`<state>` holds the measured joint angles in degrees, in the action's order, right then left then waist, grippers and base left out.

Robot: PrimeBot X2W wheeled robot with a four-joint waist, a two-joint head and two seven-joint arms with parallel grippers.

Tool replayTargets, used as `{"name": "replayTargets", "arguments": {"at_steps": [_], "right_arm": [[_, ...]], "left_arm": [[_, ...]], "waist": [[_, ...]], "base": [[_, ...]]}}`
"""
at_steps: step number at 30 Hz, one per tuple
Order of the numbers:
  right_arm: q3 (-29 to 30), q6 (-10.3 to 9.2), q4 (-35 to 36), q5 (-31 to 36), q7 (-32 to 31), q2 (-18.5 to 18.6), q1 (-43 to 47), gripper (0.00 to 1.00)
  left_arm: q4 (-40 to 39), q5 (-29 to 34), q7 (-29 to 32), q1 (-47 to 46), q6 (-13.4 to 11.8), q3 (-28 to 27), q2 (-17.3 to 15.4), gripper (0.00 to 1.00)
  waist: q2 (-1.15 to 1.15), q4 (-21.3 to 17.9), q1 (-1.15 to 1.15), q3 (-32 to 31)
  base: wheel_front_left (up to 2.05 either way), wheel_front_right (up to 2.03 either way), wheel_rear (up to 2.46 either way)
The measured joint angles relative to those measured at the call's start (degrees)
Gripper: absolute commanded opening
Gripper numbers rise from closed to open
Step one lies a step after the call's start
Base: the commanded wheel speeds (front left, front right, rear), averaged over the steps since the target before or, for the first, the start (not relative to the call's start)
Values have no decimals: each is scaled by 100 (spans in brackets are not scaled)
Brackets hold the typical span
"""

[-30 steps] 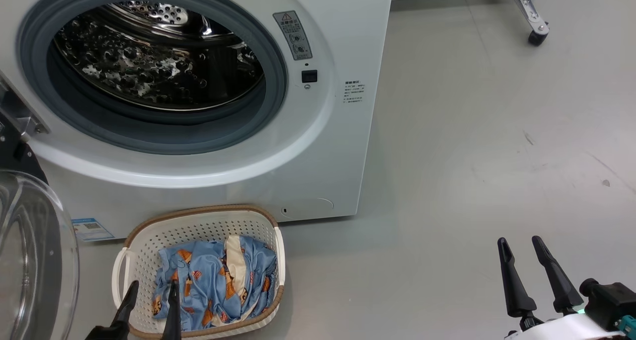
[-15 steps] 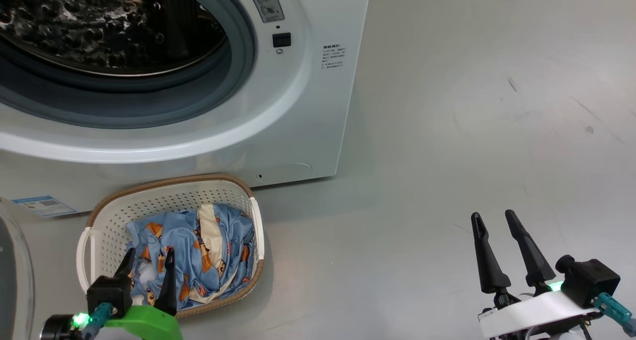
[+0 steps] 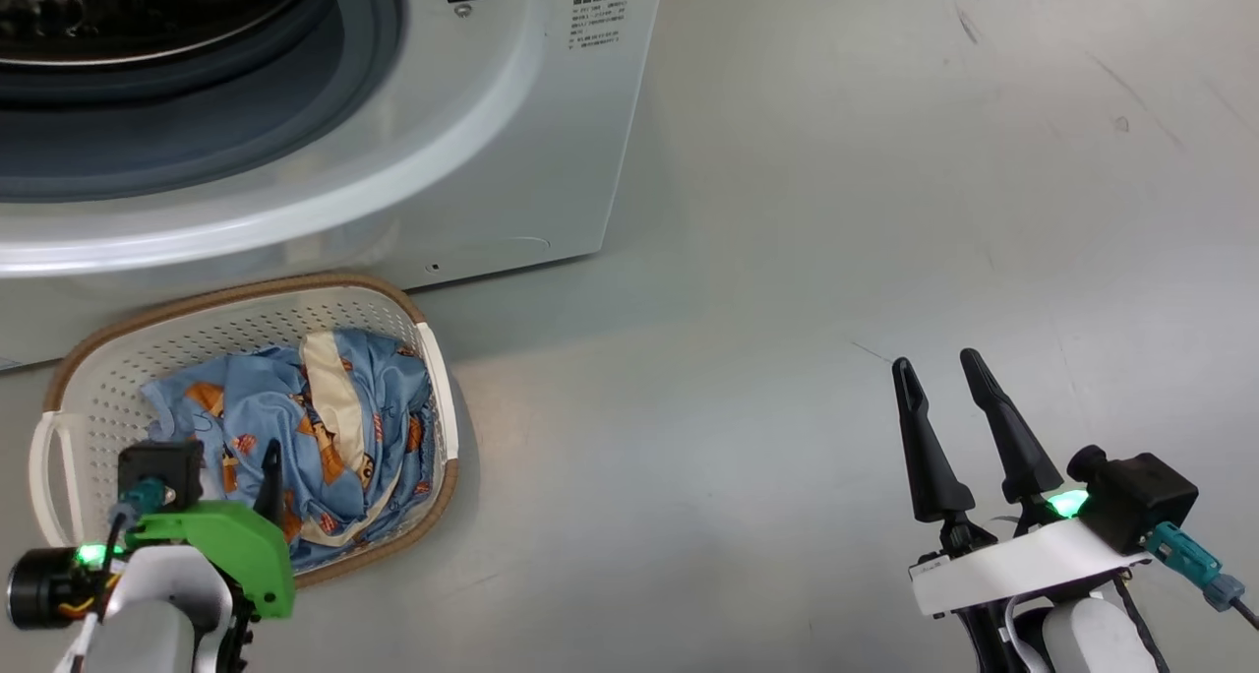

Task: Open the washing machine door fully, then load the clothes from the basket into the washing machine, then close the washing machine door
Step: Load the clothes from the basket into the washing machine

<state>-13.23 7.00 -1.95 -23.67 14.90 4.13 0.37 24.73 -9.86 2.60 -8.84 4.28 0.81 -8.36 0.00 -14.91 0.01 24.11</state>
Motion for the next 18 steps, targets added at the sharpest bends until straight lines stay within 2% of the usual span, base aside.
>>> {"name": "replayTargets", "arguments": {"at_steps": [10,18], "right_arm": [[-323,1,54,0,0,-55,-529,100],[-425,1,68,-10,0,-66,-881,100]], "left_arm": [[543,-291,733,-848,7,-305,-229,100],[809,-422,1099,-1496,-30,-491,-339,100]], "waist": [[0,-215,0,799],[0,-342,0,1425]], "base": [[0,0,0],[0,0,0]]}}
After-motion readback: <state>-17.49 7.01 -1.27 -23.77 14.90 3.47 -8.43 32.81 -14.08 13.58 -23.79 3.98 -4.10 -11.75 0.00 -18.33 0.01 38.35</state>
